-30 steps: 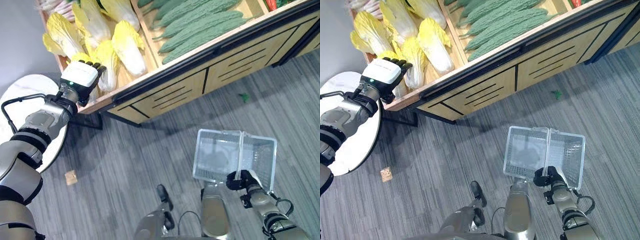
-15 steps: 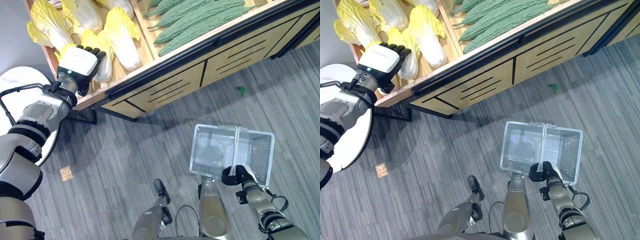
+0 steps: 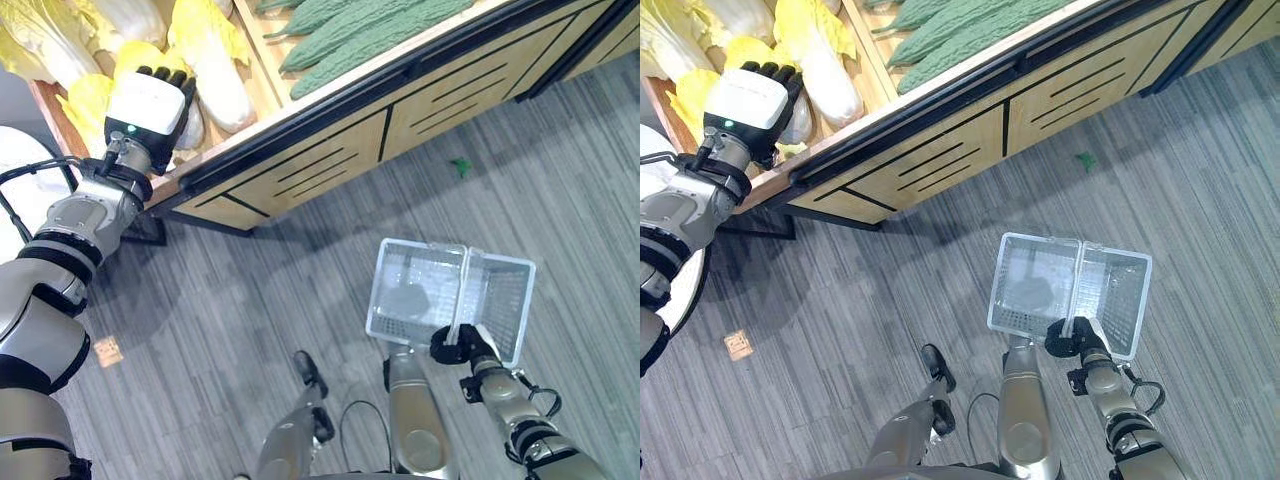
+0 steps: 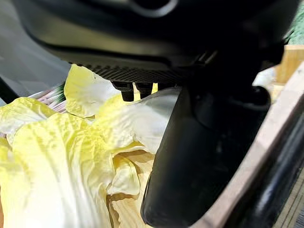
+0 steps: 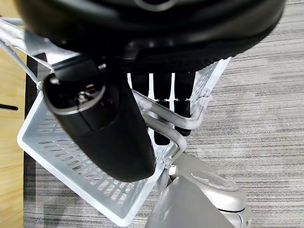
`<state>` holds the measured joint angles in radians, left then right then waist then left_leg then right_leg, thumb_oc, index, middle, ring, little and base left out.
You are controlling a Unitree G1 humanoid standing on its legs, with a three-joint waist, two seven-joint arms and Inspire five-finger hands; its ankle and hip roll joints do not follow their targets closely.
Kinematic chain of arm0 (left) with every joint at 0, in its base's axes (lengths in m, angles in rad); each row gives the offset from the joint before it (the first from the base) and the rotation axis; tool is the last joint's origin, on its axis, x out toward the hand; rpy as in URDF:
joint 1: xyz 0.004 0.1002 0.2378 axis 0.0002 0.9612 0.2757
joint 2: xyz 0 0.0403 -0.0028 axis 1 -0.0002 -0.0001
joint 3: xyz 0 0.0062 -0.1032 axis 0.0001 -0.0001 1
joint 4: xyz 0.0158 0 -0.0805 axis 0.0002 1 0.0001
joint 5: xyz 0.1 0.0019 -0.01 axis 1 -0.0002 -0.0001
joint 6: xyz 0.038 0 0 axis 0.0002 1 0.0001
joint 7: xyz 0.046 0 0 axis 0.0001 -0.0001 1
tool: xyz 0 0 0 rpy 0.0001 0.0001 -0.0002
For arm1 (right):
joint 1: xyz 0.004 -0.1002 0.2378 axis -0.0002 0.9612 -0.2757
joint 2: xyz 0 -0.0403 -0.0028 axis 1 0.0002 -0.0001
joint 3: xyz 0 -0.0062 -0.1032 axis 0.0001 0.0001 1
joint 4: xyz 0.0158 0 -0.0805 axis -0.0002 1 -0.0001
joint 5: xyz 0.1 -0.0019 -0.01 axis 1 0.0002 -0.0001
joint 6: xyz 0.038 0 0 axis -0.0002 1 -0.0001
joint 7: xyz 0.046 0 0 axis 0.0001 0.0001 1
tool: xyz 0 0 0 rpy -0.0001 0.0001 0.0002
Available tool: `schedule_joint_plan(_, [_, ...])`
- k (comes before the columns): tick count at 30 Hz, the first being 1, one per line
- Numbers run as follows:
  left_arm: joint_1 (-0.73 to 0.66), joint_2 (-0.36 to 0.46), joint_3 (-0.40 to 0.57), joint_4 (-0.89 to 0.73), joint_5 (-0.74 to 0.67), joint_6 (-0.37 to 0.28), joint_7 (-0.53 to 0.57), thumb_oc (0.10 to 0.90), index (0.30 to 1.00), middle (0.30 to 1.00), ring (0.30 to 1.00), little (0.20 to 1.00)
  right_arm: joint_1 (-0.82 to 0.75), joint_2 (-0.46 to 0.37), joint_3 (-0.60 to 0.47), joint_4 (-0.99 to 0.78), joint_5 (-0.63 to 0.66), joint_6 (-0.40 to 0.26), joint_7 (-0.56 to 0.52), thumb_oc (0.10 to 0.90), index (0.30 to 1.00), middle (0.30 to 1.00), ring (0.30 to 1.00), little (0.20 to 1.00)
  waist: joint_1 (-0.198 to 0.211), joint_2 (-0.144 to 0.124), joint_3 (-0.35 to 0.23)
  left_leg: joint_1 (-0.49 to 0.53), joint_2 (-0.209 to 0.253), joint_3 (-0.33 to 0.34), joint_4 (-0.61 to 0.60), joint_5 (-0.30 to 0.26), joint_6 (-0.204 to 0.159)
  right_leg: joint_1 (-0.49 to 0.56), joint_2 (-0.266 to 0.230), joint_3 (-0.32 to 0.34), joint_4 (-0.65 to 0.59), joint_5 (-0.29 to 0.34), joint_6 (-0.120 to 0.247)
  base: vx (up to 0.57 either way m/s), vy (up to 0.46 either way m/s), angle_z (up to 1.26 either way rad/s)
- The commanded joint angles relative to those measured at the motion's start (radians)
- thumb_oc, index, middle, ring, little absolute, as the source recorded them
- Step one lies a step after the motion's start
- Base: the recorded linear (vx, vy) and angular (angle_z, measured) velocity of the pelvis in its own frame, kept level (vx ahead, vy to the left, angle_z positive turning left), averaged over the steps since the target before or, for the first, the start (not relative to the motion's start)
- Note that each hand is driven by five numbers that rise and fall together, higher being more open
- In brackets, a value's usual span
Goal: Get the vegetables into the basket
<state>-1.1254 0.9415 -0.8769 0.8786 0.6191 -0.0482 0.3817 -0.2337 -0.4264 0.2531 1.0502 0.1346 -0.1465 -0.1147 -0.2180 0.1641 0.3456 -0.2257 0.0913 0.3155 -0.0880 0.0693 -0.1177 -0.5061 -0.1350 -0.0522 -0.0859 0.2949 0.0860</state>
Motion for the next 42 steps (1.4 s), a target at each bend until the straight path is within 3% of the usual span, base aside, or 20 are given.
schedule_joint_plan(1, [-0.124,0.033,0.047,0.043,-0.026,0.007,0.04,0.4,0.3,0.3,0.3,0.3,0.054,0.027,0.054,0.004,0.016,-0.022,0.001,0.4,0.3,0.3,0.3,0.3,-0.017,-0.057,-0.032,-0.062,0.039,0.001,0.001,0.07,-0.062,0.055,-0.019,-0.025,-0.001,-0.048,0.119,0.01,-0.035,0.0])
schedule_joint_plan(11, [-0.11,0.013,0.046,0.033,-0.03,-0.001,0.043,0.4,0.3,0.3,0.3,0.3,0.068,0.042,0.055,0.014,0.046,-0.036,0.0,0.4,0.3,0.3,0.3,0.3,-0.012,-0.065,-0.042,-0.063,0.045,-0.013,0.001,0.073,-0.064,0.059,-0.008,-0.025,-0.001,-0.053,0.112,0.0,-0.026,0.0])
schedule_joint_plan(14, [-0.066,0.019,0.101,-0.042,-0.038,-0.002,0.071,0.4,0.3,0.3,0.3,0.3,0.085,0.048,0.049,0.015,0.062,-0.038,0.008,0.4,0.3,0.3,0.3,0.3,-0.001,-0.072,-0.052,-0.047,0.04,-0.032,0.001,0.068,-0.06,0.083,-0.012,-0.034,-0.001,-0.057,0.109,0.0,-0.007,0.1])
schedule_joint_plan(22, [-0.106,0.012,0.099,-0.137,-0.035,-0.011,0.096,0.4,0.3,0.3,0.3,0.3,0.104,0.049,0.043,0.033,0.05,-0.031,0.015,0.4,0.3,0.3,0.3,0.3,0.006,-0.081,-0.076,-0.018,0.031,-0.052,0.001,0.063,-0.052,0.123,-0.02,-0.045,-0.001,-0.062,0.107,0.0,0.02,0.15])
schedule_joint_plan(31, [-0.085,0.019,0.144,-0.286,-0.027,-0.027,0.097,0.4,0.3,0.3,0.3,0.3,0.138,0.058,0.017,0.068,0.027,-0.007,0.022,0.4,0.3,0.3,0.3,0.3,0.025,-0.093,-0.124,0.081,0.018,-0.058,0.001,0.035,-0.039,0.218,-0.026,-0.049,-0.001,-0.086,0.104,0.03,0.047,0.07])
schedule_joint_plan(36, [-0.03,0.053,0.179,-0.372,-0.005,-0.041,0.079,0.4,0.3,0.3,0.3,0.3,0.162,0.059,-0.01,0.103,0.003,0.012,0.03,0.4,0.3,0.3,0.3,0.3,0.042,-0.101,-0.181,0.155,0.015,-0.057,0.001,0.014,-0.033,0.291,-0.026,-0.051,-0.001,-0.106,0.104,0.05,0.049,-0.01])
schedule_joint_plan(38, [-0.007,0.059,0.202,-0.398,-0.008,-0.046,0.074,0.4,0.3,0.3,0.3,0.3,0.169,0.062,-0.019,0.112,-0.002,0.016,0.035,0.4,0.3,0.3,0.3,0.3,0.048,-0.107,-0.201,0.178,0.014,-0.058,0.001,0.006,-0.029,0.314,-0.026,-0.053,-0.001,-0.113,0.106,0.02,0.039,0.02])
schedule_joint_plan(39, [0.078,0.061,0.281,-0.477,-0.03,-0.055,0.056,0.4,0.3,0.3,0.3,0.3,0.185,0.064,-0.04,0.14,-0.014,0.032,0.037,0.4,0.3,0.3,0.3,0.3,0.061,-0.118,-0.24,0.22,0.013,-0.062,0.001,-0.008,-0.023,0.36,-0.026,-0.057,-0.001,-0.125,0.106,0.03,0.061,0.02])
schedule_joint_plan(42, [0.171,0.033,0.37,-0.568,-0.075,-0.082,0.049,0.4,0.3,0.3,0.3,0.3,0.188,0.073,-0.064,0.153,-0.016,0.045,0.037,0.4,0.3,0.3,0.3,0.3,0.073,-0.134,-0.265,0.247,0.009,-0.07,0.001,-0.02,-0.016,0.39,-0.029,-0.062,-0.001,-0.132,0.108,0.02,0.052,0.03])
